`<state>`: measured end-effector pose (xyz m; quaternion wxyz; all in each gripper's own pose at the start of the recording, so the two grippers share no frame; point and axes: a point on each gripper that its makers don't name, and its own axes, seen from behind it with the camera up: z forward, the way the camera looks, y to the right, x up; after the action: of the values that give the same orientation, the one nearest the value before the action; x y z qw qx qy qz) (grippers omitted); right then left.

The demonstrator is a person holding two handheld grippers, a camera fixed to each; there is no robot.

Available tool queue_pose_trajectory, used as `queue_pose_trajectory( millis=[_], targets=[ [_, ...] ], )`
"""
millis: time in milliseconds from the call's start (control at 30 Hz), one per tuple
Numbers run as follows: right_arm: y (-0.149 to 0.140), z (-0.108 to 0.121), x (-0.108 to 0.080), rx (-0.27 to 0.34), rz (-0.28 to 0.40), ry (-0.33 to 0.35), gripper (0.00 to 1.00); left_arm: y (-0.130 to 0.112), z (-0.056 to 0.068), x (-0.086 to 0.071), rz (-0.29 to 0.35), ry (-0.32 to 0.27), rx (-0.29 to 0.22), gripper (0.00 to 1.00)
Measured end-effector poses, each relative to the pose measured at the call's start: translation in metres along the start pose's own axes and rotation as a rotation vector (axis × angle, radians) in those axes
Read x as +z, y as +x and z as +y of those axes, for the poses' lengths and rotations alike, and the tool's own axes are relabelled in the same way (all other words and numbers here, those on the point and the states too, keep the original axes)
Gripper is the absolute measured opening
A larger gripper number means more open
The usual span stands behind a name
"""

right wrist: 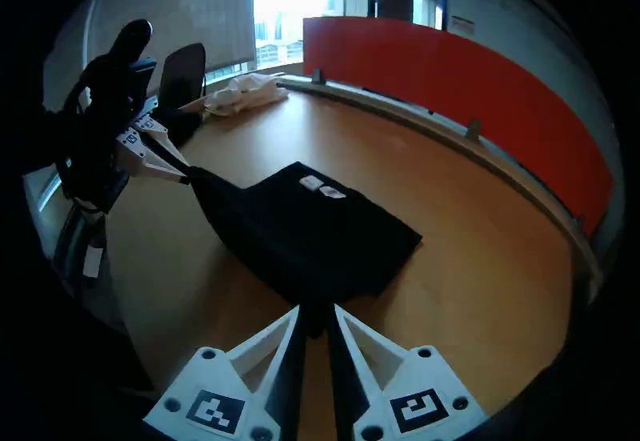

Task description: Fold towel

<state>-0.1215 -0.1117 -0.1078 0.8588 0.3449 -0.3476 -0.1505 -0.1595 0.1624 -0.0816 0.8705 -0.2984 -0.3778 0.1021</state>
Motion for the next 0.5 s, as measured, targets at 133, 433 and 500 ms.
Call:
queue_pose_trajectory(
  millis=[133, 433, 500],
  targets=[
    [0.006, -0.001, -0.006, -0.007, 0.004, 0.000, 0.16, 0.005, 0.002, -0.007, 0.006, 0.003, -0.008, 0.13],
    [0.014, -0.003, -0.019, -0.016, 0.008, 0.007, 0.16, 0.010, 0.010, -0.021, 0.002, 0.000, -0.015, 0.13],
    [0.015, -0.004, -0.022, -0.020, 0.007, 0.008, 0.16, 0.010, 0.012, -0.023, 0.001, -0.002, -0.017, 0.13]
  ],
)
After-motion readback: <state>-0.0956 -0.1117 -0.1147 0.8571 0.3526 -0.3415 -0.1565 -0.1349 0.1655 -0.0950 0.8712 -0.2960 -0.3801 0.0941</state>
